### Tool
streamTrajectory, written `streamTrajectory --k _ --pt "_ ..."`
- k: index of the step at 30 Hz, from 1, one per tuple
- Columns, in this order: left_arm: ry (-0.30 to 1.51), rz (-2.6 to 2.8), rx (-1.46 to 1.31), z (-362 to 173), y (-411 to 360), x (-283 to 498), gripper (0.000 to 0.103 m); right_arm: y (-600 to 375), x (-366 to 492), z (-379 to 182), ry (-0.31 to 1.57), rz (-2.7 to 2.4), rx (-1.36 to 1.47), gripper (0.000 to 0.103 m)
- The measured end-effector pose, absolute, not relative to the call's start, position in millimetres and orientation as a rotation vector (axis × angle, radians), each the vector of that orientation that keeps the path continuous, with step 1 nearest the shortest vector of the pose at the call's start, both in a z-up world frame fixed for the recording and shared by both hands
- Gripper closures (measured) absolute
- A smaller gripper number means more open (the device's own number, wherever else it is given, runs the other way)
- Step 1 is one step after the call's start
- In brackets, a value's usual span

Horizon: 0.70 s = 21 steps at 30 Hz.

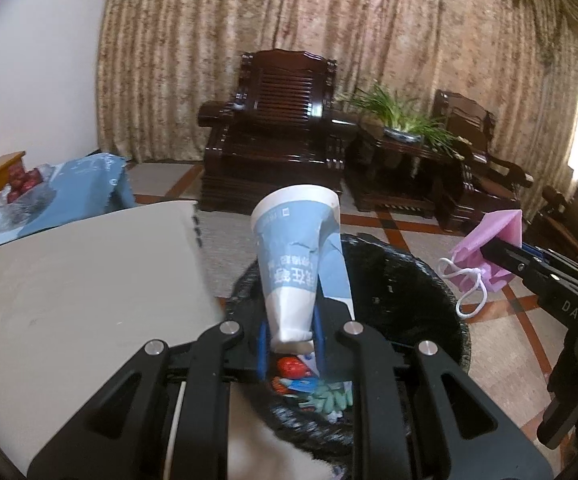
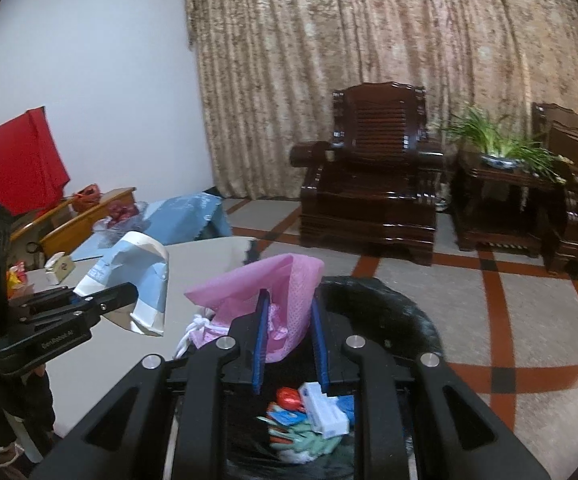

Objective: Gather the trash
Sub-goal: 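Lift the paper cup and pink mask and carry both over the bin, then lower the cup and mask into the bin and open both tools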

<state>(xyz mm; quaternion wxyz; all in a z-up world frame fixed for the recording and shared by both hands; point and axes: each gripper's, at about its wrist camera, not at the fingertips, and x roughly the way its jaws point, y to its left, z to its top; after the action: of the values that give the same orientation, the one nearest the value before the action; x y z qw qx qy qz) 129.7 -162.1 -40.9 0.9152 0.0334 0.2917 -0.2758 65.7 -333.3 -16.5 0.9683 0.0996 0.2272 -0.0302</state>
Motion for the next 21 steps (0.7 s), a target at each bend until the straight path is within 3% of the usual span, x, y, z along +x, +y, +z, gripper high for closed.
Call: streamTrajectory --k 21 --pt "0.704 -0.622 0.103 -100 -221 164 0.087 -386 83 -69 0.566 -0.14 0.239 0.083"
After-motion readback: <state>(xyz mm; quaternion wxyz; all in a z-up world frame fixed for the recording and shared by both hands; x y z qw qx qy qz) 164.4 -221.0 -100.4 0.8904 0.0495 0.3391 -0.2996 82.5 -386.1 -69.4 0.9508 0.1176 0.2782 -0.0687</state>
